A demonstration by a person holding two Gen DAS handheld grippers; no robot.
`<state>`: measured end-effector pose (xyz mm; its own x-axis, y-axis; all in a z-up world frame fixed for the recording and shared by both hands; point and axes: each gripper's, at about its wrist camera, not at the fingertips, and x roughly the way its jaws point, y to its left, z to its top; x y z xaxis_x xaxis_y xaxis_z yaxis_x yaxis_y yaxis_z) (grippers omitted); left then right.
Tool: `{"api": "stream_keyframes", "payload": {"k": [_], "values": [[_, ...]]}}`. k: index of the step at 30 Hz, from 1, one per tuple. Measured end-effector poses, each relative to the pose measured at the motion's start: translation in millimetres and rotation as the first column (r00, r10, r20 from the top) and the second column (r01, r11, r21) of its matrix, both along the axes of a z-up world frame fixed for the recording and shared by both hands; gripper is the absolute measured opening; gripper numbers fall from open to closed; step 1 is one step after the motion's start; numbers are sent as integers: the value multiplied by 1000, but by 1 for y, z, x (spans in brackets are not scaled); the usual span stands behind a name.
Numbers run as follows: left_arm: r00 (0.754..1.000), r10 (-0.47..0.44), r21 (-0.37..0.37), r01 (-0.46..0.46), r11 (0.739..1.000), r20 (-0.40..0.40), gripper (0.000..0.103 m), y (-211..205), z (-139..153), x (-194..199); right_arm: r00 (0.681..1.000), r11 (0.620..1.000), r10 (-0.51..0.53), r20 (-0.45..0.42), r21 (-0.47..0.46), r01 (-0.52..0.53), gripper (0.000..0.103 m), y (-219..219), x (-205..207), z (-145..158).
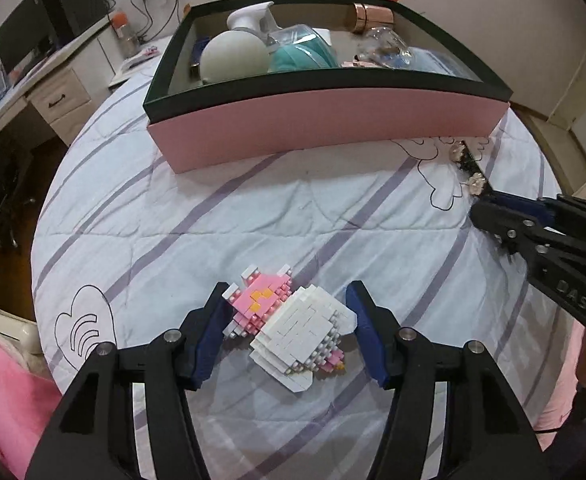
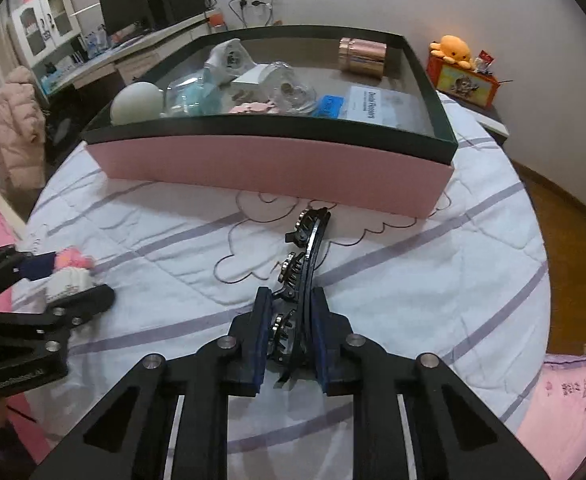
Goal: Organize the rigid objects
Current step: 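Lift and carry the block toy and hair clip over the tray with both grippers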
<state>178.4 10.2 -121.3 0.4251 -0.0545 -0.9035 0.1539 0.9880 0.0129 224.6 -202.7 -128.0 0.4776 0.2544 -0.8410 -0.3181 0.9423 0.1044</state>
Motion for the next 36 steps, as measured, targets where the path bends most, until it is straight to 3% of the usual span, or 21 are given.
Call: {"api": "stream_keyframes", "payload": {"k": [3,7,10,12,25,29,36], "values": [[1000,-17,-28,18,999,16,60,-3,9,-1,1000,999,-12,10,38,12,19,-7,-5,7],[997,-26,-1,26,1000,79,60,-10,31,-4,997,997,-54,61,53,50,19,-15,-15,27],[988,-15,38,9,999,152,60,-16,53,-6,991,997,-48,124,68,39,19,-16,-30,51],[978,-16,14,14,1000,206,60,-15,73,-10,984,996,-49,171,78,36,19,-16,-42,68],[879,25,-20,-17,1000,476,60,8,162,-58,908,994,-84,410,93,50,19,-9,-95,144],[839,52,-36,-39,999,541,60,14,177,-78,880,993,-89,466,115,39,19,-8,-117,160],[808,86,-67,-58,996,583,60,24,185,-98,857,992,-98,505,124,40,19,-5,-142,165]]}}
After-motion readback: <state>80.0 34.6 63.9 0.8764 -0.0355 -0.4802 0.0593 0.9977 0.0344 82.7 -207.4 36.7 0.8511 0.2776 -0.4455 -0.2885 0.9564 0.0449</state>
